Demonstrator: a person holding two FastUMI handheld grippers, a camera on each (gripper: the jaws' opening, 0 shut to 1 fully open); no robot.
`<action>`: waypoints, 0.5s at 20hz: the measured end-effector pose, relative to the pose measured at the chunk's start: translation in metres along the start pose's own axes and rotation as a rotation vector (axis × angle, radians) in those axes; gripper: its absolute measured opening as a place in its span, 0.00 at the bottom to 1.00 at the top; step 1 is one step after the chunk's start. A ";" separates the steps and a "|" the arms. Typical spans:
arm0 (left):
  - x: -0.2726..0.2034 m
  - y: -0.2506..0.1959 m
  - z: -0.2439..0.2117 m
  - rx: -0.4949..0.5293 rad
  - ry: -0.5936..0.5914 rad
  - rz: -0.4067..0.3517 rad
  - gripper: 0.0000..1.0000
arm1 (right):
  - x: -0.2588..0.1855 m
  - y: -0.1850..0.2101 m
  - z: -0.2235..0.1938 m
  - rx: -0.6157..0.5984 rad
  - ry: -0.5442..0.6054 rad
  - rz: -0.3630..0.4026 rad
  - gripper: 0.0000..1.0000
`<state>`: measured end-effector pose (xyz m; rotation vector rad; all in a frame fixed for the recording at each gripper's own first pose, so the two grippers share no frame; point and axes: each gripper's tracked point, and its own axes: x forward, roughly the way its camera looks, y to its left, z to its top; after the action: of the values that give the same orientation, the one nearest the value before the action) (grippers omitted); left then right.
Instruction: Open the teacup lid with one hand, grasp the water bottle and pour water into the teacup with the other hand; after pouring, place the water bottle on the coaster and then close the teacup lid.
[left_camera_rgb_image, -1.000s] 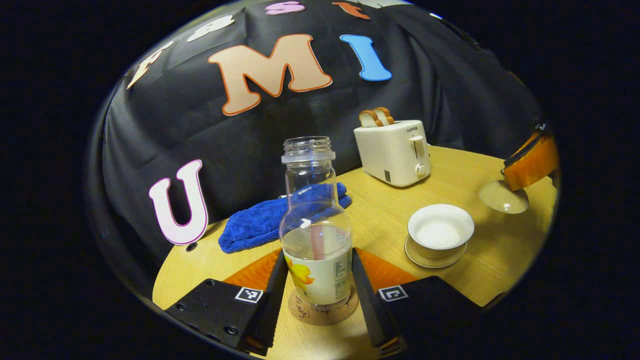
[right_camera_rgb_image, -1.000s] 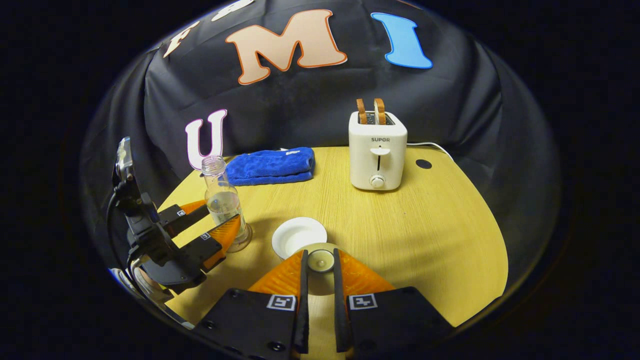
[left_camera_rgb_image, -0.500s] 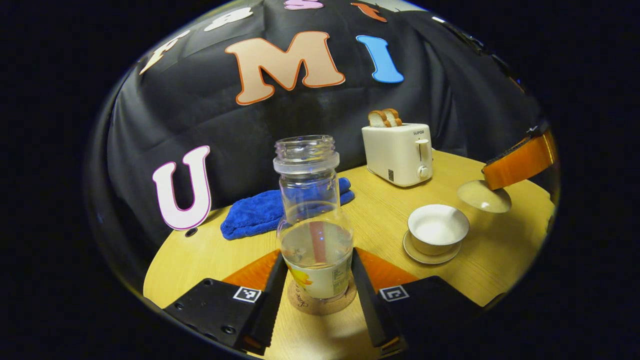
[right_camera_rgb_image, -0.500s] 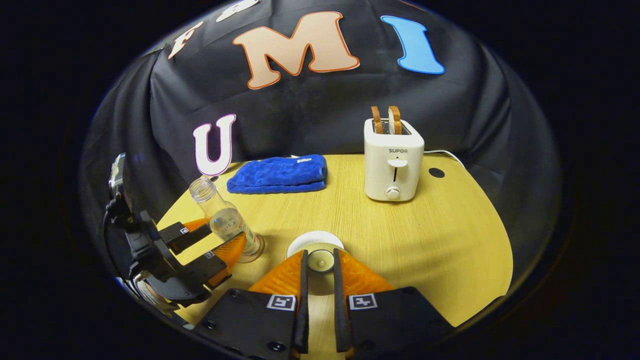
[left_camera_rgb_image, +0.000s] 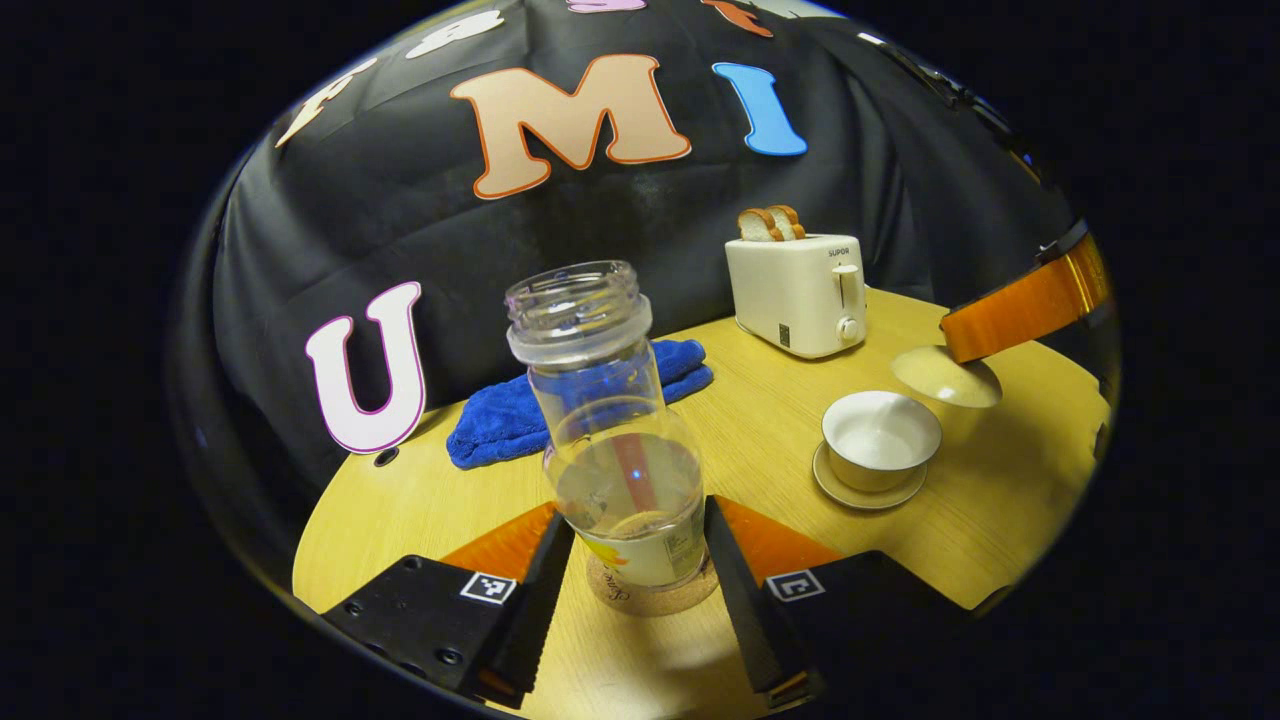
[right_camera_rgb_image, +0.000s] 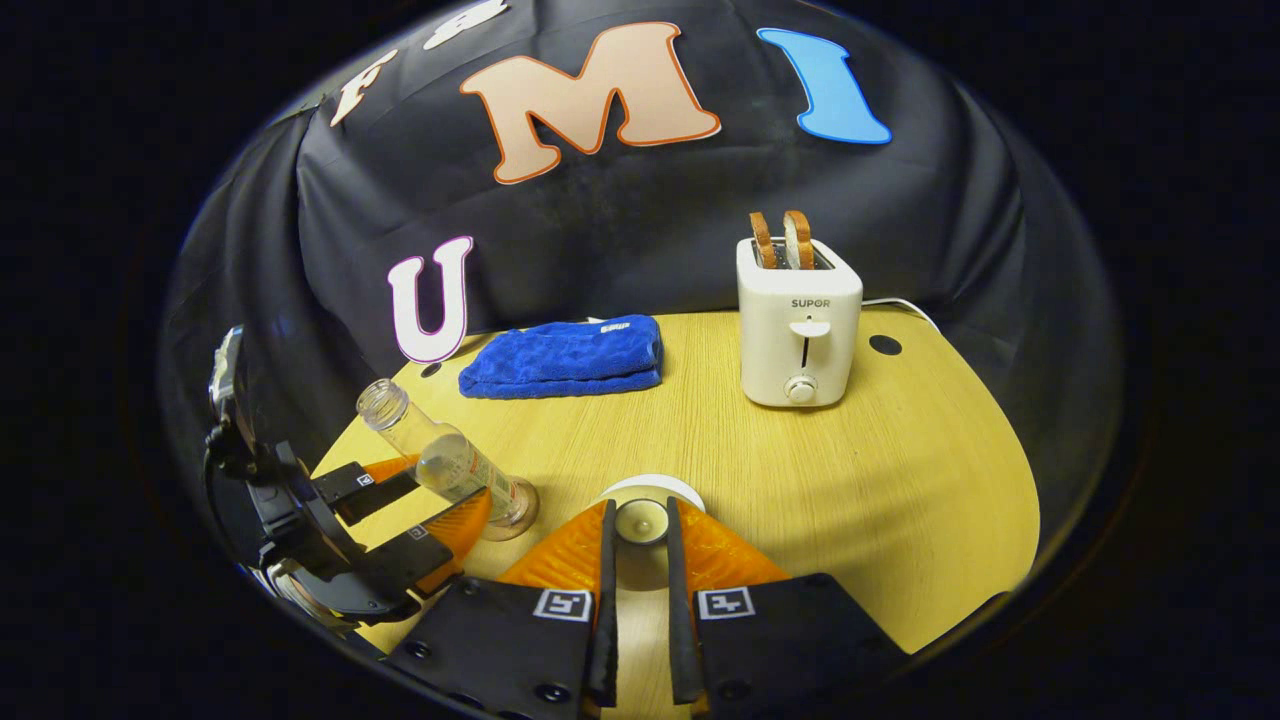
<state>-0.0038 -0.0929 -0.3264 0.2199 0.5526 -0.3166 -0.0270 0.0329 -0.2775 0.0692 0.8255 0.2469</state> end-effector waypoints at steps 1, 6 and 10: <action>0.000 -0.002 -0.003 -0.001 0.009 -0.007 0.75 | 0.001 0.002 0.000 0.000 -0.001 0.001 0.24; -0.001 -0.001 -0.003 -0.008 0.011 -0.005 0.83 | 0.006 0.003 -0.001 -0.004 0.003 0.004 0.24; -0.004 -0.002 -0.003 -0.018 0.008 -0.006 0.96 | 0.019 0.003 -0.001 -0.011 -0.002 0.005 0.24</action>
<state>-0.0090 -0.0932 -0.3272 0.2018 0.5638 -0.3168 -0.0160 0.0404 -0.2909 0.0607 0.8221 0.2560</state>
